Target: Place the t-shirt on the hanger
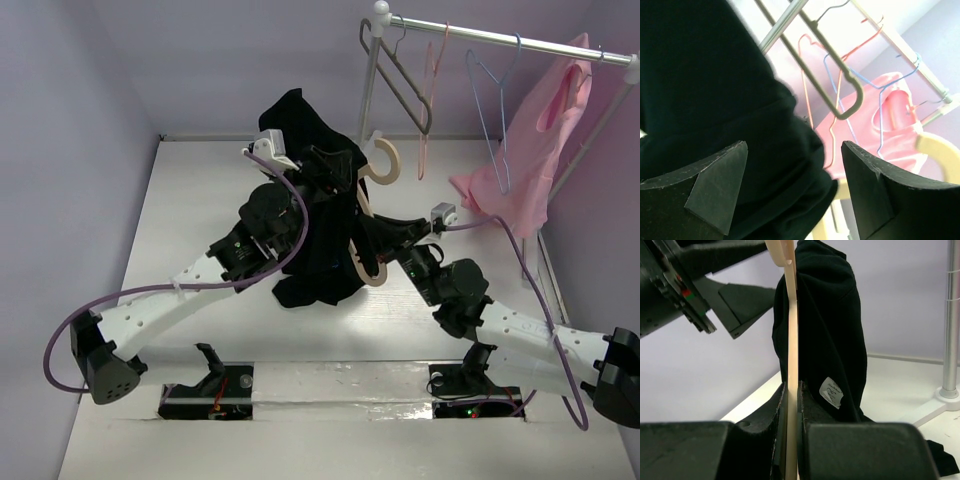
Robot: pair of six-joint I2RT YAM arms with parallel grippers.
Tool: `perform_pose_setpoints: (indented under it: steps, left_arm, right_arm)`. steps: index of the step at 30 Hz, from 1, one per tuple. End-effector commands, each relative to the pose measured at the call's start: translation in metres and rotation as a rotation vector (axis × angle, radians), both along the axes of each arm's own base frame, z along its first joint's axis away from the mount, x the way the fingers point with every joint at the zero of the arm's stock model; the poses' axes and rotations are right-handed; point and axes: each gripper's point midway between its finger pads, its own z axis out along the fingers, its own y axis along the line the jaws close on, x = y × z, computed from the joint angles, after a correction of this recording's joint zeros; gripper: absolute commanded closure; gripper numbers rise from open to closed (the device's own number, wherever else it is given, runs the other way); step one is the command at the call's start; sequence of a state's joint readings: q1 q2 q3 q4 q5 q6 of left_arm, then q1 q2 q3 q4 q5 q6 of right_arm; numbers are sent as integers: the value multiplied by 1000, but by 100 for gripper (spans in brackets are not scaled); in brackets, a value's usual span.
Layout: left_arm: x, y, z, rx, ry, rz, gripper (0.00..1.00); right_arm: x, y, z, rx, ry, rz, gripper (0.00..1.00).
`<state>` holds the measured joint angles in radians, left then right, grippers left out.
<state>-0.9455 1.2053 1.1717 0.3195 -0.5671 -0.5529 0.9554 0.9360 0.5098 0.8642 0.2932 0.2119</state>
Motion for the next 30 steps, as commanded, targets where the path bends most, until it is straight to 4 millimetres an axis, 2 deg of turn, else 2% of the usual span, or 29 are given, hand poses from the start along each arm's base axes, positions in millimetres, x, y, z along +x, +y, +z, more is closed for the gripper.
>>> perform_pose_setpoints:
  steps: [1, 6, 12, 15, 16, 18, 21, 22, 23, 24, 27, 28, 29, 30]
  left_arm:
    - [7, 4, 23, -109, -50, 0, 27]
    - [33, 3, 4, -111, -11, -6, 28]
    - [36, -8, -1, -117, -9, -52, 33]
    - [35, -10, -8, -129, -6, -65, 40]
    - [33, -10, -7, -139, -12, -74, 48]
    - [30, -9, -10, -156, -19, -82, 57]
    - [26, -6, -14, -169, -26, -86, 76]
    - [25, -4, -14, -172, -31, -83, 89]
    - [23, -1, -12, -178, -39, -84, 96]
    - [22, 1, -16, -173, -37, -80, 100]
    - [16, 10, -16, -181, -45, -71, 100]
    - [14, 13, -14, -190, -51, -67, 100]
    - [10, 19, -10, -202, -59, -64, 100]
    - [8, 21, -11, -204, -59, -62, 100]
  right_arm:
    - [-8, -3, 32, 73, -86, 14, 100]
    - [-8, 5, 34, 54, -100, 39, 100]
    - [-7, 16, 34, 10, -118, 50, 100]
    - [-4, 24, 32, -21, -117, 44, 100]
    - [-6, 28, 33, -26, -118, 52, 100]
    - [-6, 33, 33, -38, -116, 56, 100]
    - [-2, 37, 28, -53, -101, 54, 100]
    - [-5, 40, 25, -55, -94, 65, 100]
    - [-5, 40, 24, -56, -83, 71, 100]
    - [-5, 40, 22, -57, -72, 71, 100]
    - [-5, 41, 15, -78, -10, 83, 100]
    - [-4, 40, 15, -81, 9, 81, 98]
    - [-3, 42, 1, -127, 54, 84, 93]
    - [-7, 39, 1, -122, 67, 97, 89]
